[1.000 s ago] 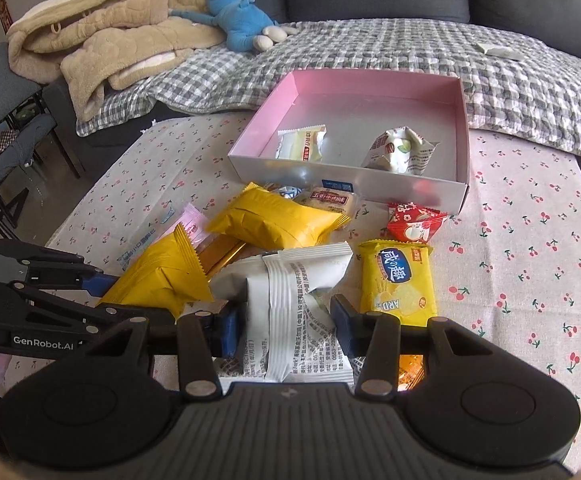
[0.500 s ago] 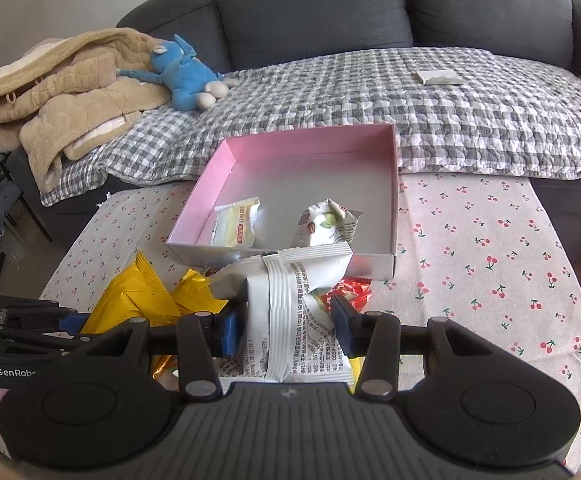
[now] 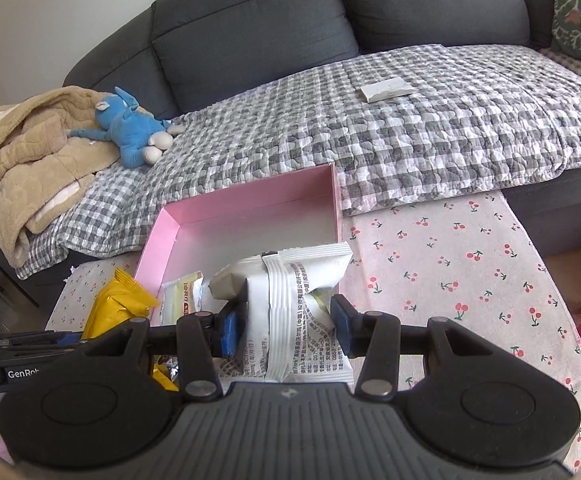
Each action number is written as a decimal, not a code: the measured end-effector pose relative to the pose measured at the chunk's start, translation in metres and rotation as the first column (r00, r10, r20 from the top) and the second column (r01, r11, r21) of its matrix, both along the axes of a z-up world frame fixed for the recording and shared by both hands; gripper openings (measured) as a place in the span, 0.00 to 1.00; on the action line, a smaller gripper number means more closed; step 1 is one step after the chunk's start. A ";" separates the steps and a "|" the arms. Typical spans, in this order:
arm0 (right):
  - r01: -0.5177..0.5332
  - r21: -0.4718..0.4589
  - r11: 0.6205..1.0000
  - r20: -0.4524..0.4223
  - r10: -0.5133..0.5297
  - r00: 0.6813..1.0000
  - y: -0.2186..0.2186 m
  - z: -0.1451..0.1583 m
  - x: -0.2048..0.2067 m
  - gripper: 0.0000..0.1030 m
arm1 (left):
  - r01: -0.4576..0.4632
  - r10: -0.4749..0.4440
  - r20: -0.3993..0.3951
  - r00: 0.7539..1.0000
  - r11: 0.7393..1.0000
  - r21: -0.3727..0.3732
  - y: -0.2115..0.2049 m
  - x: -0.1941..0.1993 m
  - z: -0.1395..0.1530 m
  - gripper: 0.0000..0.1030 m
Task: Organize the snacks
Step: 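Carry both packets into the pink box and open both tools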
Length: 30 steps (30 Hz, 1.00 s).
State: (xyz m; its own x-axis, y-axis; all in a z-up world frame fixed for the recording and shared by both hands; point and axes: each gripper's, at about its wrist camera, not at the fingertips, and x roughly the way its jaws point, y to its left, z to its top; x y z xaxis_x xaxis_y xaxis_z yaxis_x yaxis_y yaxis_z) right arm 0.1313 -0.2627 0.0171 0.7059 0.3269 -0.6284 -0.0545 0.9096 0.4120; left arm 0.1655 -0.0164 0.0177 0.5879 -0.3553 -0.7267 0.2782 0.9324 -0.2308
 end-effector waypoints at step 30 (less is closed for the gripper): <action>-0.056 -0.042 0.998 0.049 0.058 0.997 0.021 -0.026 0.075 0.49 | -0.117 0.116 0.029 0.993 0.992 0.054 -0.047 0.099 -0.054 0.40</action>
State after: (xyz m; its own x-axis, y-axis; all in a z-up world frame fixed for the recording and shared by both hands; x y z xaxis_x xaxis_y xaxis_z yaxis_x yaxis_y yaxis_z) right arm 0.2066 -0.2414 -0.0084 0.7177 0.3421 -0.6066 -0.1261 0.9205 0.3699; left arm 0.2647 -0.0637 -0.0363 0.6419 -0.2428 -0.7273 0.1723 0.9700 -0.1718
